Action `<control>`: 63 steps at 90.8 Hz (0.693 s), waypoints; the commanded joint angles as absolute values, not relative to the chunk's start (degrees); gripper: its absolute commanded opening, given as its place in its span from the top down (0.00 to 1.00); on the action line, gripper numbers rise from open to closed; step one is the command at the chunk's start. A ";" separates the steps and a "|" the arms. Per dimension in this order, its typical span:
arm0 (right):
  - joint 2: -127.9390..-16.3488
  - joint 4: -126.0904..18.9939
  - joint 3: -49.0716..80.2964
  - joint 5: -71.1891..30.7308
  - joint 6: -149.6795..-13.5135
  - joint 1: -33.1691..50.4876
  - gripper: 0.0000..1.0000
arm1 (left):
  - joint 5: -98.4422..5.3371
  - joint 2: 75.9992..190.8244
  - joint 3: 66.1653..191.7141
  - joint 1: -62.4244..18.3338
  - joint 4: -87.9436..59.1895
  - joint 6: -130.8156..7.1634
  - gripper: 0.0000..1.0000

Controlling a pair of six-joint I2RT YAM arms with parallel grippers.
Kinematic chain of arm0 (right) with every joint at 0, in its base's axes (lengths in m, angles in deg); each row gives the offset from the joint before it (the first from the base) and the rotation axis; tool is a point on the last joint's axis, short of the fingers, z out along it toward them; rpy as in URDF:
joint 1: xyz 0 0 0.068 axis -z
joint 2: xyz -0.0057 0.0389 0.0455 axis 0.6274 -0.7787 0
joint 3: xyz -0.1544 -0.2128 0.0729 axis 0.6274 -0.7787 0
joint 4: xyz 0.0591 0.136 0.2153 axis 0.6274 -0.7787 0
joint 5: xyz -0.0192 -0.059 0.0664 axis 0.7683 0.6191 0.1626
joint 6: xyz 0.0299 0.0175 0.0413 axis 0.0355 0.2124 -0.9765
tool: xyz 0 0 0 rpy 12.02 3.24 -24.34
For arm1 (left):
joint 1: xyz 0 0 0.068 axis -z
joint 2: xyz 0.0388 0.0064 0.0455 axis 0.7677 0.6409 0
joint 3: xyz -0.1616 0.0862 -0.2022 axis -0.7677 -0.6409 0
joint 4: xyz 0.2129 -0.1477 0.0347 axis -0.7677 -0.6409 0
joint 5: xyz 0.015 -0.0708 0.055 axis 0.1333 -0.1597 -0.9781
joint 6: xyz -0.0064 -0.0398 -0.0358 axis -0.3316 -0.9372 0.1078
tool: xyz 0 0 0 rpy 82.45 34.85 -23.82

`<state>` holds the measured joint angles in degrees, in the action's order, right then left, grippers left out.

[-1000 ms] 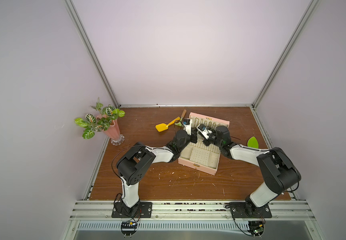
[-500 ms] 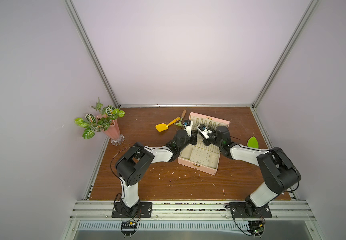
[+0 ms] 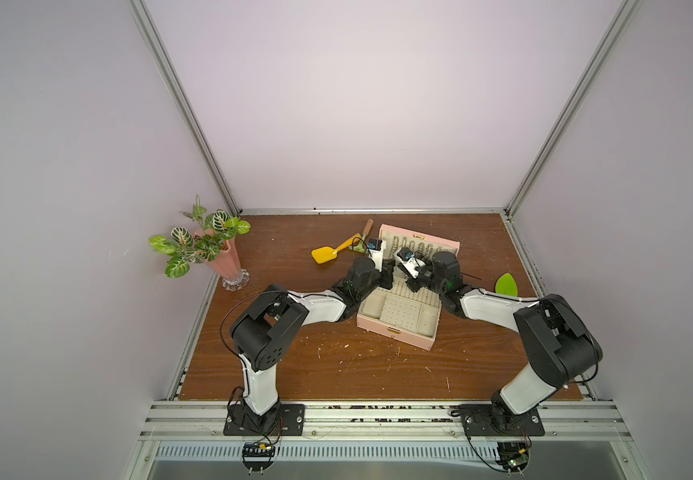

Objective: Put jewelry chain into jewelry box
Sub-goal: Adjust the necklace in the storage slot.

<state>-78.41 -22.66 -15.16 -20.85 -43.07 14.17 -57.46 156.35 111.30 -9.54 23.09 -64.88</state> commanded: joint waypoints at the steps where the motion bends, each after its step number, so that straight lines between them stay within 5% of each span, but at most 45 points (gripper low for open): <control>1: -77.51 -14.91 -14.01 -21.47 -44.43 14.43 1.00 | -57.16 156.93 112.18 -10.09 19.91 -63.74 0.99; 49: -77.63 -14.50 -14.15 -21.15 -44.72 14.43 1.00 | -59.67 158.05 115.79 -9.93 12.54 -61.88 0.99; 63: -77.67 -14.33 -14.21 -21.17 -44.84 14.43 1.00 | -60.14 157.13 115.39 -9.80 13.40 -61.81 0.90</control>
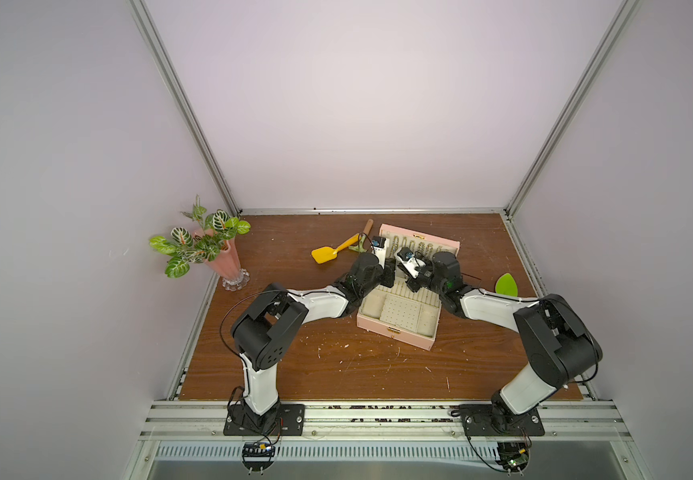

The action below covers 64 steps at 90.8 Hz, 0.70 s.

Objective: Put jewelry chain into jewelry box
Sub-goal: Adjust the necklace in the storage slot.

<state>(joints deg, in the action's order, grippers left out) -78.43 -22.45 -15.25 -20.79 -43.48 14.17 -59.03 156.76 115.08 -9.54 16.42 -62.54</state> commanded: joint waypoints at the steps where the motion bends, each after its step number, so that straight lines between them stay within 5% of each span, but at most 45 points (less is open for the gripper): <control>1: -77.67 -14.33 -14.21 -21.20 -44.86 14.43 1.00 | -60.12 157.04 115.32 -9.76 13.54 -61.82 0.90; 64: -77.47 -13.98 -14.69 -21.18 -45.04 14.54 1.00 | -58.11 147.30 110.75 -9.71 13.64 -61.46 0.65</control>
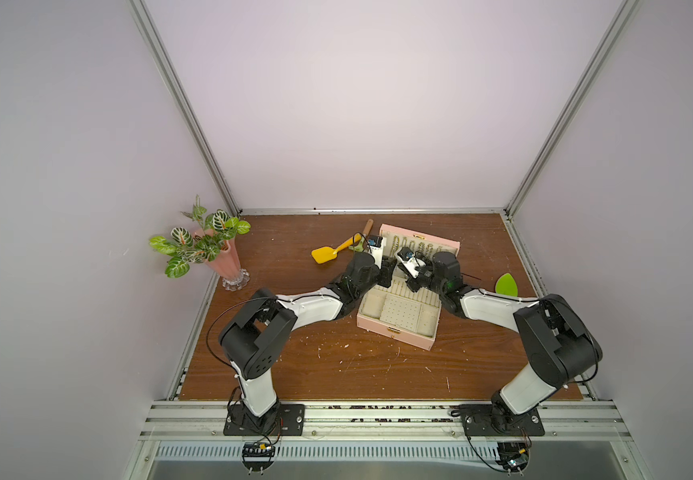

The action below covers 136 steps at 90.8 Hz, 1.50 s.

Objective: Put jewelry chain into jewelry box
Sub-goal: Adjust the necklace in the storage slot.

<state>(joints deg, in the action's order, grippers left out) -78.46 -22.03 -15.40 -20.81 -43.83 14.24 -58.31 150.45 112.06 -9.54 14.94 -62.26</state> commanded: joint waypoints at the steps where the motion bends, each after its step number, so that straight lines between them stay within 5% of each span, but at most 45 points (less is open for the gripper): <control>1: -77.39 -13.94 -14.67 -21.17 -45.00 14.57 1.00 | -58.31 147.11 110.63 -9.71 13.58 -61.42 0.65; 136: -77.29 -12.24 -16.22 -22.85 -45.58 14.94 1.00 | -67.50 158.42 117.34 -8.31 17.70 -60.73 0.73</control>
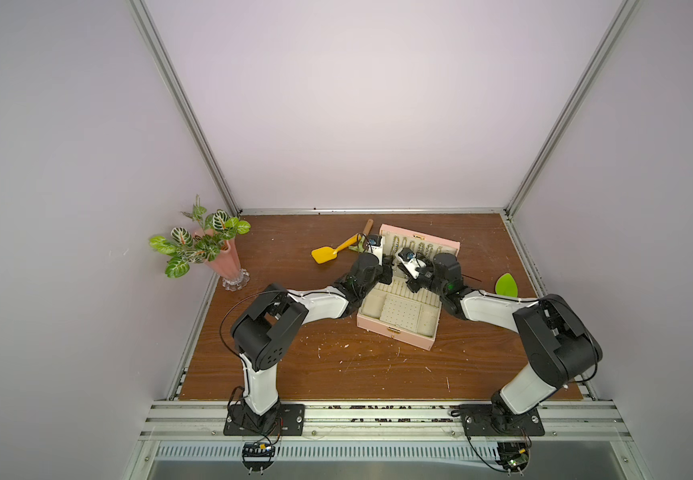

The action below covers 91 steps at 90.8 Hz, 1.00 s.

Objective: Put jewelry chain into jewelry box
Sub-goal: Adjust the necklace in the storage slot.

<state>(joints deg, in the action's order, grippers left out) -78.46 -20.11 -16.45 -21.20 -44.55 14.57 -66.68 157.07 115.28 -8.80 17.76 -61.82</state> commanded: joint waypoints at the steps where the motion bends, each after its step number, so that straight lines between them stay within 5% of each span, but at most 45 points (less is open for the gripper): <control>1: -77.26 -12.23 -16.22 -22.88 -45.58 14.95 1.00 | -67.53 158.47 117.35 -8.31 17.63 -60.71 0.74; 36: -77.03 -11.79 -16.76 -22.91 -45.83 15.30 1.00 | -68.19 157.41 116.60 -8.31 18.11 -60.05 0.98; 91: -76.94 -11.48 -17.10 -23.01 -46.11 15.47 1.00 | -64.53 150.98 116.16 -8.92 21.06 -60.24 0.99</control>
